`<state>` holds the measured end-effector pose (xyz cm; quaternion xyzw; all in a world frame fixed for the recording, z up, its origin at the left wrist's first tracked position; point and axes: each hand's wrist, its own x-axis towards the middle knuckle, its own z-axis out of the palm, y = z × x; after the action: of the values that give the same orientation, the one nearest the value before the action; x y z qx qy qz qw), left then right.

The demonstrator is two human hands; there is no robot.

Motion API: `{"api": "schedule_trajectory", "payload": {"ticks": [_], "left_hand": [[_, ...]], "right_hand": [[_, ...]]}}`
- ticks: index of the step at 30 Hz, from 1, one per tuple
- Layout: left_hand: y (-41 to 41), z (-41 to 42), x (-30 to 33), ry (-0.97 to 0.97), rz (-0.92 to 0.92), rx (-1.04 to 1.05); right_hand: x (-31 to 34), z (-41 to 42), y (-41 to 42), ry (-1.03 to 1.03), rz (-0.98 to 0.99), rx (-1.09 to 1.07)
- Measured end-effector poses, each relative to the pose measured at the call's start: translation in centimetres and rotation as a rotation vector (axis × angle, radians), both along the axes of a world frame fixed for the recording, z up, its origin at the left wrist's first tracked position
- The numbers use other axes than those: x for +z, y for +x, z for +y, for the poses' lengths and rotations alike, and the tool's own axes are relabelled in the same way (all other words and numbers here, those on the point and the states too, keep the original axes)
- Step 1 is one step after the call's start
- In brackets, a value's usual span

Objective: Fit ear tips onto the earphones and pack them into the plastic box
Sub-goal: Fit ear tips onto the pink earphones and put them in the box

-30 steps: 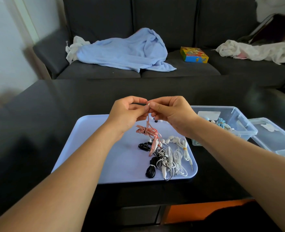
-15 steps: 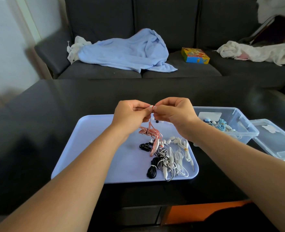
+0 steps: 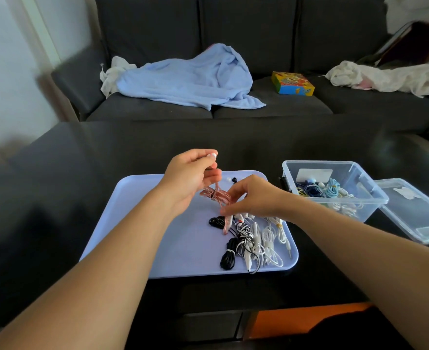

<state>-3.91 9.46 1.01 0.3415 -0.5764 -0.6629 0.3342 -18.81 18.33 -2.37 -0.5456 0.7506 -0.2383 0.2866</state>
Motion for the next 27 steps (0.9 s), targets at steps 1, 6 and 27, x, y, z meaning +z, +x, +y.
{"api": "schedule_trajectory", "payload": {"ticks": [1, 6, 27], "left_hand": [[0.0, 0.0, 0.0, 0.003, 0.006, 0.012], [0.1, -0.4, -0.1, -0.042, -0.036, 0.108], [-8.1, 5.6, 0.1, 0.095, 0.090, -0.162]], "right_hand": [[0.1, -0.1, 0.0, 0.010, 0.002, 0.006], [1.2, 0.2, -0.2, -0.037, -0.170, -0.082], [6.0, 6.0, -6.7, -0.494, -0.471, -0.588]]}}
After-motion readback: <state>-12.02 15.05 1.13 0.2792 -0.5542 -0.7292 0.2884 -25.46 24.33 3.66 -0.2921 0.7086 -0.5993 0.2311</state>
